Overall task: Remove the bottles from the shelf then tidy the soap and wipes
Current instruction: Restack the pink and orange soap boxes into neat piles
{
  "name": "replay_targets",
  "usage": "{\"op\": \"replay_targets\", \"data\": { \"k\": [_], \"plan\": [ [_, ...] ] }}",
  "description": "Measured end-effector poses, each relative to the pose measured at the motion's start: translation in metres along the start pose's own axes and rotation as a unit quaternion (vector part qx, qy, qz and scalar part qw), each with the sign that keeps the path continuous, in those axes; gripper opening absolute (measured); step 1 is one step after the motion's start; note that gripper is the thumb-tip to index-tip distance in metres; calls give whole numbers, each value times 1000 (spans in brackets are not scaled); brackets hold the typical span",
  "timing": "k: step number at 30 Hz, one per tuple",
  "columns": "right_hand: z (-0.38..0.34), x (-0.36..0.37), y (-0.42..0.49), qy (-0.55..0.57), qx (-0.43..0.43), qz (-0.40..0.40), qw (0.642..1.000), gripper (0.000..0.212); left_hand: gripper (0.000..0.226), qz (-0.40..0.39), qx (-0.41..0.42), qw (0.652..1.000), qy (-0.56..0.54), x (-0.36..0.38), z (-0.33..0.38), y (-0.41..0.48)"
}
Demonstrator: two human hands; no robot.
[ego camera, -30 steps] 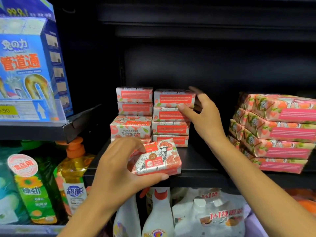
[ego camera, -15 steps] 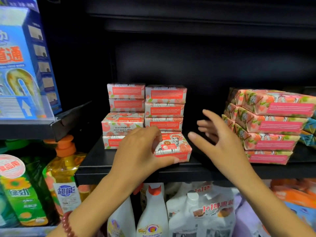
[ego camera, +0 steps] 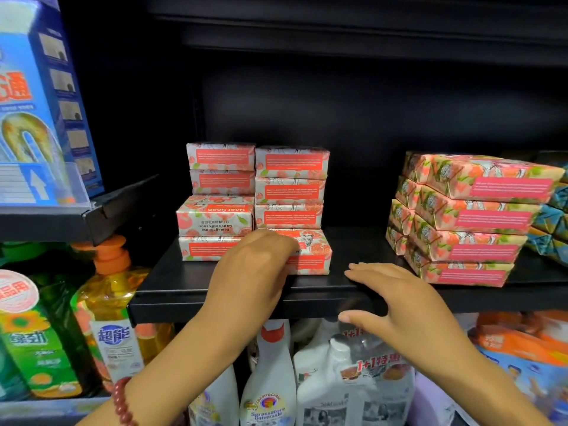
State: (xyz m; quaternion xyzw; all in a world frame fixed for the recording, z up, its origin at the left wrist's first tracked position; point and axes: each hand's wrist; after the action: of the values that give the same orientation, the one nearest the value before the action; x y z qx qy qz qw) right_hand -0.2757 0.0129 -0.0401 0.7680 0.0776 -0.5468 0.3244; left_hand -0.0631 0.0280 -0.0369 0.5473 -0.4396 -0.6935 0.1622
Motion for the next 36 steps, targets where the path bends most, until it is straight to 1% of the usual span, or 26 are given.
{"op": "replay_targets", "data": {
  "k": [9,16,21,24,26,27,28,30,32,34,36],
  "plan": [
    [-1,-1,-1,-12,-14,10,1000,66,37,-5,-22,1000,-1,1,-2,5],
    [1,-1,-1,-7,-12,18,1000,65,38,-36,-59,998,13,5,-6,12],
    [4,2,-1,-4,-13,25,1000,64,26,-48,-83,995,14,5,-3,16],
    [2,1,1,7,-22,37,999,63,17,-53,-74,995,38,4,0,13],
    [-4,-1,7,50,-26,52,997,62,11,-34,-57,997,41,-1,0,2],
    [-8,-3,10,82,-30,64,994,61,13,-23,-55,998,37,-5,-2,-6],
    [-13,-4,15,108,-39,81,990,59,21,-13,-61,998,33,-10,-5,-14],
    [-26,-5,28,139,-68,112,982,48,31,8,-90,996,23,-20,-14,-33],
    [-43,-5,45,161,-95,135,973,42,35,19,-123,992,26,-29,-23,-50],
    [-63,-6,65,170,-121,146,967,36,37,23,-136,990,36,-36,-31,-61],
    [-82,-4,87,161,-153,133,966,37,37,28,-141,989,25,-40,-36,-69]
  ]
}}
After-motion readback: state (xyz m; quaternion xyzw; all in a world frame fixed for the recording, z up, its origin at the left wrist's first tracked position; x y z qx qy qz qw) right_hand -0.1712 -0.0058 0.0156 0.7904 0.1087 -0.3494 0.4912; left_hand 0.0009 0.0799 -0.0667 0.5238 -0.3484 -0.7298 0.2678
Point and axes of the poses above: each hand's wrist, its own y-axis towards the middle knuckle, its own x-axis out of the palm, z = x × y, and after that the axes turned 2 degrees about x, right-handed
